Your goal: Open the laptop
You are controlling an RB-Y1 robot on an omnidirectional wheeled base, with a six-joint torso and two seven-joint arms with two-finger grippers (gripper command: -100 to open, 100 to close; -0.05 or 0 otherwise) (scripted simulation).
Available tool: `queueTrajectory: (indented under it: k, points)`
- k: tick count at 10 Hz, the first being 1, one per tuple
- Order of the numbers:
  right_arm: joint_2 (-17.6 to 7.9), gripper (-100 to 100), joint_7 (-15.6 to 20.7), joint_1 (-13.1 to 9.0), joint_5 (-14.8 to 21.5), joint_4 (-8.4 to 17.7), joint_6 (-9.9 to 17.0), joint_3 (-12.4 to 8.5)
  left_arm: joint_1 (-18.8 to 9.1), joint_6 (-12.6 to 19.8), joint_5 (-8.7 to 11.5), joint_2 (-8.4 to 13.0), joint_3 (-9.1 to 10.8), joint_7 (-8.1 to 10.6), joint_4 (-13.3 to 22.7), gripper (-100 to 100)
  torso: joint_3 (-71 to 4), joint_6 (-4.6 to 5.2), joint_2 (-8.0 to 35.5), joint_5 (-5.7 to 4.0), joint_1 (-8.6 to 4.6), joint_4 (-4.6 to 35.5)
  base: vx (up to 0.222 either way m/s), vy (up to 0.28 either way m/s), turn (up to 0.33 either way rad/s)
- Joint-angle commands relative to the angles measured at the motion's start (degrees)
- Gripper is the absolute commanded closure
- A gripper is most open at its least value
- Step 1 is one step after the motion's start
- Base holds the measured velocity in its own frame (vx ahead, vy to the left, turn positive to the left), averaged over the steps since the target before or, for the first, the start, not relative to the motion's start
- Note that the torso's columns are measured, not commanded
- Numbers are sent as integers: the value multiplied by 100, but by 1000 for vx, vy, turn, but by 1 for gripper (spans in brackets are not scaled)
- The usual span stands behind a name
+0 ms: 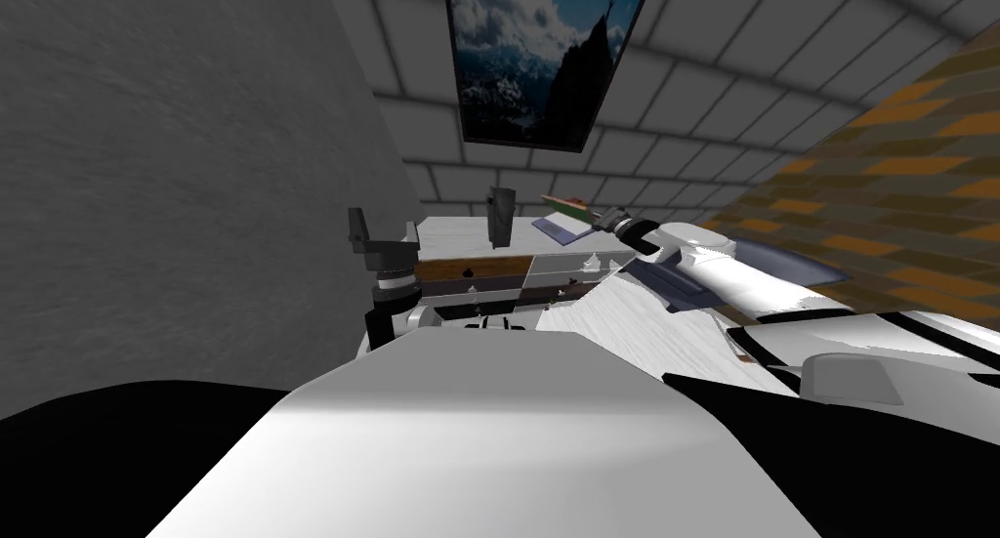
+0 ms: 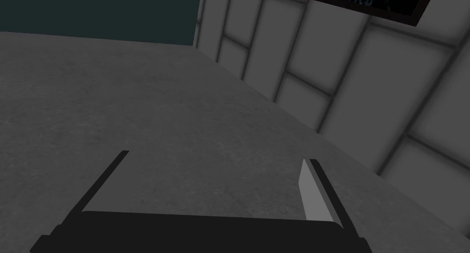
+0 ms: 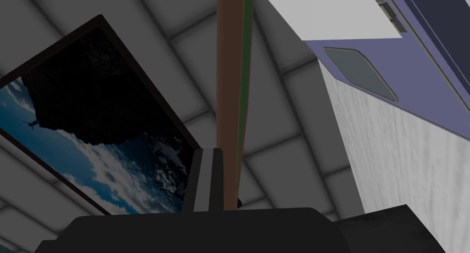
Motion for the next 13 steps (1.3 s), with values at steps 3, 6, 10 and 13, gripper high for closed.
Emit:
queueTrajectory:
  k: [3,6,10,13]
  points:
    - [0,100,91,-720,-2,-460,124,820,0,0,0,0,0,0,1,0,7,-2,8,-6,-5,1,104,81,-300]
    - [0,100,91,-720,-2,-860,124,940,-3,1,0,1,0,0,1,0,34,-21,50,-8,-7,2,-4,30,-100]
    - [-433,-100,165,-726,100,-782,377,1218,-3,1,0,1,0,0,1,0,19,0,24,-10,10,-15,-7,61,50]
    - [-683,-100,252,-696,181,-710,503,1374,-4,1,0,1,-1,0,1,0,17,0,25,-7,-16,4,-26,102,62]
